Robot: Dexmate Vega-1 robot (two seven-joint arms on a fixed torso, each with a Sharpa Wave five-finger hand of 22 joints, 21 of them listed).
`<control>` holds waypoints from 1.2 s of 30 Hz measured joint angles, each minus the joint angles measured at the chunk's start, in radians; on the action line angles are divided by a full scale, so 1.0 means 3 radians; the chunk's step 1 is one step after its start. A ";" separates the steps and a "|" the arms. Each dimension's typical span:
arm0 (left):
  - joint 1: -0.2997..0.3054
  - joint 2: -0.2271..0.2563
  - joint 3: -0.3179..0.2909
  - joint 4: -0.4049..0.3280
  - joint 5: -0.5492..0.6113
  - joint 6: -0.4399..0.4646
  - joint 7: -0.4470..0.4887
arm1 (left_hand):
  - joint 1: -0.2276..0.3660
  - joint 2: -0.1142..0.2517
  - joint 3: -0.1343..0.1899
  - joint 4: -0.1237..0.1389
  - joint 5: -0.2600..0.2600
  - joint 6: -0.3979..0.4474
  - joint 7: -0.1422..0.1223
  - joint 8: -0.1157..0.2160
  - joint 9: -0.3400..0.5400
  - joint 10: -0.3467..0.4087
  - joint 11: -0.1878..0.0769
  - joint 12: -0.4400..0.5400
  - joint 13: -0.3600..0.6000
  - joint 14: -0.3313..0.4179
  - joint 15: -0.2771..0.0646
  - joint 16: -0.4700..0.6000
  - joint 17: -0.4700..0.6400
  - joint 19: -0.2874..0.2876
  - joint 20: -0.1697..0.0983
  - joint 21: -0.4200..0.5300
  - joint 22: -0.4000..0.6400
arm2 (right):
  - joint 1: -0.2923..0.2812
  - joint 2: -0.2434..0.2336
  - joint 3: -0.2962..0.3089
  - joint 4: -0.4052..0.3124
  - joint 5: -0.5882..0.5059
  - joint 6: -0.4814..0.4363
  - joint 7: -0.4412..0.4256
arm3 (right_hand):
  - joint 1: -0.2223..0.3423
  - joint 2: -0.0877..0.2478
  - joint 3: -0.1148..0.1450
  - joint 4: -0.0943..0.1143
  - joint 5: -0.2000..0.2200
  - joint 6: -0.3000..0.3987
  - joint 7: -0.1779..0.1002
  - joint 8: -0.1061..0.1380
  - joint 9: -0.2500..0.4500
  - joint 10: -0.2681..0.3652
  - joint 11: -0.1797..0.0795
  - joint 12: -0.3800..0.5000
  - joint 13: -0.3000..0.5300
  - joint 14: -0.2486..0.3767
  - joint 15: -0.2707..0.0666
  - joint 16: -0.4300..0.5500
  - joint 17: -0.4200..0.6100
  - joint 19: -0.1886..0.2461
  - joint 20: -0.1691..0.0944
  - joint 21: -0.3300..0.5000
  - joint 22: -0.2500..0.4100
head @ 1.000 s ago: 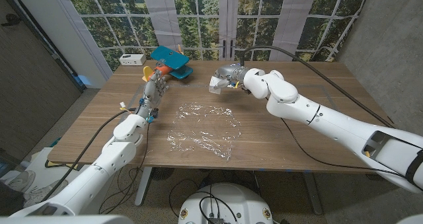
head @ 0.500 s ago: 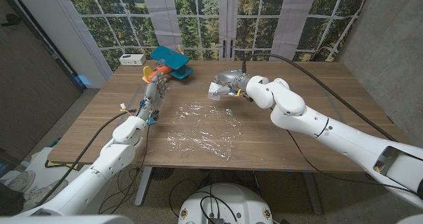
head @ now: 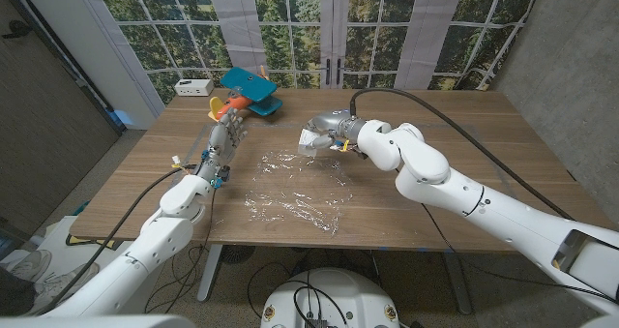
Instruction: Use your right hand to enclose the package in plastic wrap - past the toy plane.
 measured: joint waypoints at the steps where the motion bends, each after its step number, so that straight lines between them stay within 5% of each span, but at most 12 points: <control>1: 0.0006 0.0001 -0.0002 -0.0004 -0.0001 -0.0005 -0.0001 | 0.0000 0.0000 0.0000 0.0000 0.0000 0.0000 0.0000 0.0000 0.0000 0.0000 0.0000 0.0000 0.0000 0.0000 0.0000 0.0000 0.0000 0.0000 0.0000 0.0000 0.0000 | -0.0008 0.0002 0.0000 -0.0008 -0.0011 0.0007 0.0011 | 0.0000 0.0000 0.0000 0.0000 -0.0001 0.0000 0.0000 0.0000 0.0004 0.0000 0.0000 0.0000 0.0000 0.0000 0.0000 0.0000 0.0000 0.0000 0.0000 0.0000 0.0000; 21: 0.0126 0.0014 -0.0049 -0.0051 -0.0020 -0.0111 -0.0024 | 0.0000 0.0000 0.0000 0.0000 0.0000 0.0000 0.0000 0.0000 0.0000 0.0000 0.0000 0.0000 0.0000 0.0000 0.0000 0.0000 0.0000 0.0000 0.0000 0.0000 0.0000 | -0.0160 0.0103 0.0005 -0.0069 -0.0156 0.0130 0.0188 | 0.0017 -0.0001 0.0000 0.0000 -0.0014 -0.0005 -0.0005 0.0039 0.0027 0.0012 0.0012 0.0000 0.0000 0.0018 0.0018 0.0000 0.0015 0.0018 0.0018 0.0000 0.0000; 36: 0.0224 0.0041 -0.0087 -0.0112 -0.0027 -0.0136 -0.0017 | 0.0000 0.0000 0.0000 0.0000 0.0000 0.0000 0.0000 0.0000 0.0000 0.0000 0.0000 0.0000 0.0000 0.0000 0.0000 0.0000 0.0000 0.0000 0.0000 0.0000 -0.0001 | -0.0169 0.0212 -0.0056 0.0117 -0.0255 0.0160 0.0350 | 0.0033 0.0015 0.0000 0.0000 -0.0010 -0.0006 -0.0005 0.0086 0.0055 0.0036 0.0011 0.0000 -0.0001 0.0017 0.0018 0.0000 0.0014 0.0018 0.0018 0.0000 0.0000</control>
